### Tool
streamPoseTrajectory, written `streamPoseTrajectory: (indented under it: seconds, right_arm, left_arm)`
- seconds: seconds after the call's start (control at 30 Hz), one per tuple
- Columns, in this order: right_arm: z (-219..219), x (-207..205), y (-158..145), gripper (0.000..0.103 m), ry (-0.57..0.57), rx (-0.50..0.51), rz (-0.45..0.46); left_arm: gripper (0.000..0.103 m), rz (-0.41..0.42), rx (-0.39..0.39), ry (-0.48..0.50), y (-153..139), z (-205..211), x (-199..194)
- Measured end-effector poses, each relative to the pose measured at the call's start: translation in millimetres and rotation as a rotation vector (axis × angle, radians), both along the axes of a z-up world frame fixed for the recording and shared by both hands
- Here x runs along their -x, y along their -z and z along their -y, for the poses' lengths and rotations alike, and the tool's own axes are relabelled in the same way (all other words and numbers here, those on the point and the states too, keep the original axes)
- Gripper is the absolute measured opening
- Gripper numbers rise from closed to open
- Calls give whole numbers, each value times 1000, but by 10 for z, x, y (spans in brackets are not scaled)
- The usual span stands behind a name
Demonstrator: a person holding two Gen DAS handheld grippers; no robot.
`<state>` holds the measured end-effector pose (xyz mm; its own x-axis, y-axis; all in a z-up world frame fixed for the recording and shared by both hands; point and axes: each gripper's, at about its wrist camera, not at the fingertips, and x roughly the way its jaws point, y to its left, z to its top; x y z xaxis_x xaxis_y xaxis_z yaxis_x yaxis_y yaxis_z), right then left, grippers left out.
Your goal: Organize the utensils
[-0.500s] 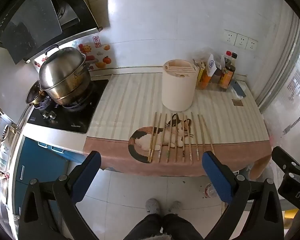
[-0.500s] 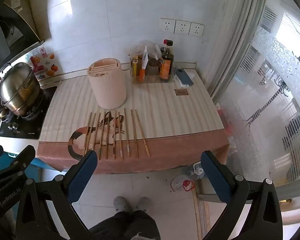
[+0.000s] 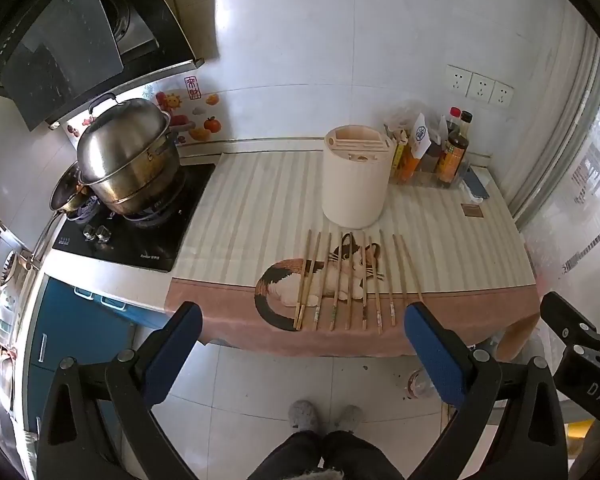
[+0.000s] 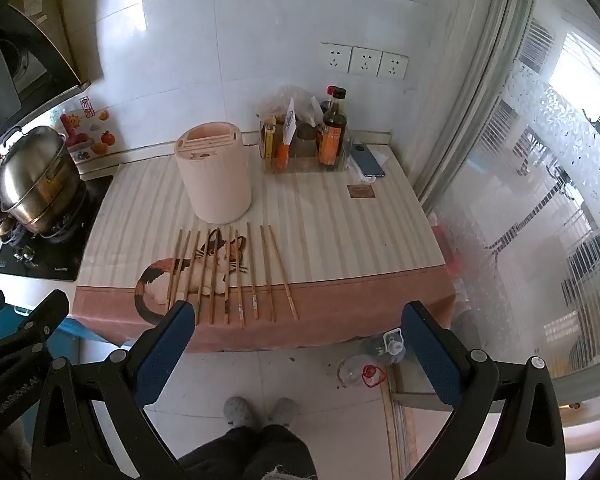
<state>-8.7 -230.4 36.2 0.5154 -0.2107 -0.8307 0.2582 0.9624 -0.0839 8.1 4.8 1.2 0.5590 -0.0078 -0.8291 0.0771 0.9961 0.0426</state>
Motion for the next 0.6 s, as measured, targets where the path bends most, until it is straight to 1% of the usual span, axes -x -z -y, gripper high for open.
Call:
streamPoseTrajectory:
  seconds: [0.07, 0.13, 0.27, 0.53, 0.6]
  right_arm:
    - [-19, -1, -5, 103, -3, 4, 1]
    - [-10, -6, -16, 103, -4, 5, 3]
    - [-25, -9, -32, 103, -5, 8, 10]
    - [-54, 17, -36, 103, -7, 15, 13]
    - [-53, 24, -36, 103, -7, 18, 15]
  left_arm:
    - [103, 2, -2, -2, 9, -15, -11]
    - [103, -2, -2, -1, -88, 89, 6]
    - [103, 2, -1, -5, -127, 119, -26]
    - [103, -1, 8, -3, -145, 87, -40]
    - [103, 3, 12, -5, -131, 70, 11]
